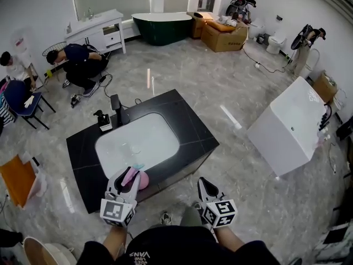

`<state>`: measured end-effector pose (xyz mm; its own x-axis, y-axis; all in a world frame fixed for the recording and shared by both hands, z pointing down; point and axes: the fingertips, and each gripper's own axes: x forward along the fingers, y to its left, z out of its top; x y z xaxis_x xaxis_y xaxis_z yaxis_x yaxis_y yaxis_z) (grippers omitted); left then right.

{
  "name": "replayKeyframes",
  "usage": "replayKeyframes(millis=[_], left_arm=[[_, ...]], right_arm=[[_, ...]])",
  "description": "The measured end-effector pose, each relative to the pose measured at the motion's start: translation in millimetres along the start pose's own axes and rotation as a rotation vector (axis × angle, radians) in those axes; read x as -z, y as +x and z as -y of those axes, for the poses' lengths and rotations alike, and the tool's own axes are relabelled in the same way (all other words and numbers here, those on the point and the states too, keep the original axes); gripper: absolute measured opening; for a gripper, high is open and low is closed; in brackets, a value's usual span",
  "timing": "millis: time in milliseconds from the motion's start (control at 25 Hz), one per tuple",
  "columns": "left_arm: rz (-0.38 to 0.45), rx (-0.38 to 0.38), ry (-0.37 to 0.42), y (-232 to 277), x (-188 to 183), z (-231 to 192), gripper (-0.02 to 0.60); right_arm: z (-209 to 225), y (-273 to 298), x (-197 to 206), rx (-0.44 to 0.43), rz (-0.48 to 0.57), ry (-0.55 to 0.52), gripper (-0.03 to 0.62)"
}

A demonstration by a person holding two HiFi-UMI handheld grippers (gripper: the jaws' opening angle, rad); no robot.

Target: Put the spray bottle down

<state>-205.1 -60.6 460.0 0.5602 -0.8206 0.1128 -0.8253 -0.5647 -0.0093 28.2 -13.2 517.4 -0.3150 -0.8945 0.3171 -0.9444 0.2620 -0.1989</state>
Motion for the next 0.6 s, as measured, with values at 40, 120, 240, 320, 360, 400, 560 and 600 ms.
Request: replayKeyframes(millis=[40,120,240,320,360,400,560,600], left_arm=[[0.004,0.003,0.008,2,1,-3,0.13],[0.018,0.002,0.023,8,0,-9,0.13],[0.021,-0.01,0.021,20,-4,-15,0.13],[0.006,-0.024,0.01,29,-4,-19,0.13],[0.003,-0.032,0.009,34,-5,-21,0.13],[0.005,-0.038,0.012,41,-7,-23,0.13],[0.0,-0.065,0.046,69,-9,-30,0.13],[-0.007,-0.072,0.042,76,-7,-32,0.13]], right_arm=[[0,4,0,-0.002,-0.005,0.0,0.0],[1,14,0,-0.011,-0.013,-0.003,0.0],[6,31,-1,-0.029,-0.023,-0.007,0.0],[9,44,-6,-0.051,-0.025,-0.013,0.0],[12,51,-9,-0.063,-0.025,-0.017,0.0],[15,58,-13,-0.073,-0.026,-0.021,0.0],[31,85,-24,-0.108,-0.039,-0.024,0.0],[36,93,-27,-0.119,-0.042,-0.026,0.0]])
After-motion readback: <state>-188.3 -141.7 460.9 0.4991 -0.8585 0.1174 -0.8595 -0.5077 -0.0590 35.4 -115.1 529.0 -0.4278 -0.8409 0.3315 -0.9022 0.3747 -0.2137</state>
